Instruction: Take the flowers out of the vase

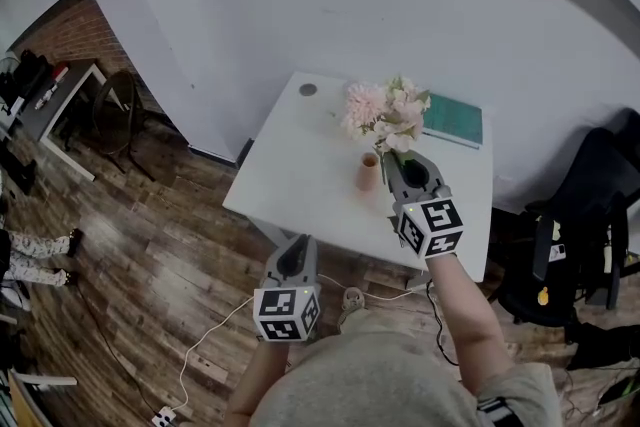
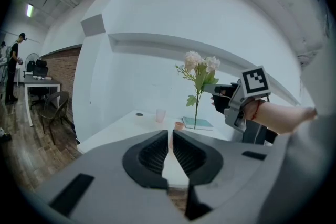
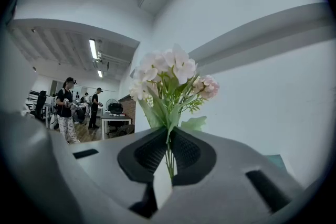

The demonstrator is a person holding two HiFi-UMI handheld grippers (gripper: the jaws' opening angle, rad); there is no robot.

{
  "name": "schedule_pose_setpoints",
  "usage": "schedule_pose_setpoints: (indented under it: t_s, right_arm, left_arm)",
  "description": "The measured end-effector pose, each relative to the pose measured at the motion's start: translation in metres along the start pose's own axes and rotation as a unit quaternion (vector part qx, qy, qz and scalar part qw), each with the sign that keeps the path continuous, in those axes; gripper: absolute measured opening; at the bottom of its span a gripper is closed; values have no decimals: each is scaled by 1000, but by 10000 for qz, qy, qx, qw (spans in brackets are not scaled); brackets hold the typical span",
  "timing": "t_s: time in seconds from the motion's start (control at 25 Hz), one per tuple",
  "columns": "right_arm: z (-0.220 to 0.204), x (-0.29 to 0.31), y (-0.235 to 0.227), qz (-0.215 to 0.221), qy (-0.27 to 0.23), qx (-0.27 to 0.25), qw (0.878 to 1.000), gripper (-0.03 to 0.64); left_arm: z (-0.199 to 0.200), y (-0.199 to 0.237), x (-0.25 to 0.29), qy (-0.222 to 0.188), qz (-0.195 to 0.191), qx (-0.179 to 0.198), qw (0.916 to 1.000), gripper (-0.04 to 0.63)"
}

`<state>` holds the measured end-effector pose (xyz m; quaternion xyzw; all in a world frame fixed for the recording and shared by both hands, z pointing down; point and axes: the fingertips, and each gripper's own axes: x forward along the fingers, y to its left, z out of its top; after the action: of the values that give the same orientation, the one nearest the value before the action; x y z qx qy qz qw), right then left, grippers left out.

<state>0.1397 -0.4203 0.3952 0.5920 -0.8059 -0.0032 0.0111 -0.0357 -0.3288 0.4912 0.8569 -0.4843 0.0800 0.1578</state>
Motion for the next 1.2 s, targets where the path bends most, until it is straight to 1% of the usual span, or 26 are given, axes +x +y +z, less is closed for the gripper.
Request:
schedule_pose_setpoints:
  t_s: [0.24,0.48,0.88,1.2]
  right_arm:
    - [-3,-41,26,-79,-5,66,9999,18]
    - [-16,-84,46,-157,88,171,9997,18]
    - [-34,-144,84,-144,257,250,9993,18]
    - [-43,-188,114,-78,288,341,9990,18]
  left_arm:
    - [-8,-4,-32,-68,-43,14,10000,26]
    - [-24,-17,-62,-36,-116,27,9999,25]
    - [-41,-33,-105,-52,-147,-13,9999,25]
    - [-50,-44,-136,-108,-159,16,9998,25]
